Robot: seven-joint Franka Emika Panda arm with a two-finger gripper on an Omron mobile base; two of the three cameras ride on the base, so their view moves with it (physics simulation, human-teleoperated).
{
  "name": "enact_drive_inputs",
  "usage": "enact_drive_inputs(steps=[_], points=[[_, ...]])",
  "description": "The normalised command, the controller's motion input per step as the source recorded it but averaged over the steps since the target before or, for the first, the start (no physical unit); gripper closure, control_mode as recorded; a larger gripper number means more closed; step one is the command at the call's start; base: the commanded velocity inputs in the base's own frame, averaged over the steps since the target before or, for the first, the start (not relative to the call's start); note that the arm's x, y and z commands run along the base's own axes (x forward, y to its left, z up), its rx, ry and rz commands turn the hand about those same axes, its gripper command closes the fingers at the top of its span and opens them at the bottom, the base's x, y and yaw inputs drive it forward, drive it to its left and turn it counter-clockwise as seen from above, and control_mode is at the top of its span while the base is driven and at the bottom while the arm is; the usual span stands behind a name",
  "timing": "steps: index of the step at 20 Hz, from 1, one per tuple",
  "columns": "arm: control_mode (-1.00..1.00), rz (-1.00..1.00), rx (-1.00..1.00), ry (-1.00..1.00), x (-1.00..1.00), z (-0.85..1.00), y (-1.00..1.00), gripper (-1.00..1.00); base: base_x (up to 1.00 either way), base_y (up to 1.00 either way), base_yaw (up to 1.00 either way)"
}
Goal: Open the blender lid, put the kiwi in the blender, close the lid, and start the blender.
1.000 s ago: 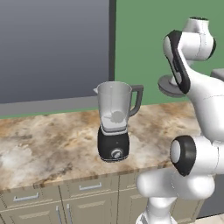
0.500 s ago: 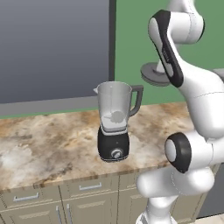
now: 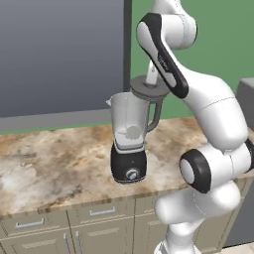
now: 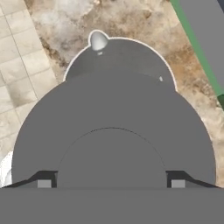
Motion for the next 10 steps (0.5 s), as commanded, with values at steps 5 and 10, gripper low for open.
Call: enact_drive_inputs(steps=[5, 10], points=[[-1.0, 0.04, 0.0, 0.0, 0.31, -0.24, 0.6, 1.0, 0.0, 0.0, 0.0], [-1.0, 0.05, 0.0, 0.0, 0.46, -0.3, 0.32, 1.0, 0.0, 0.0, 0.0]])
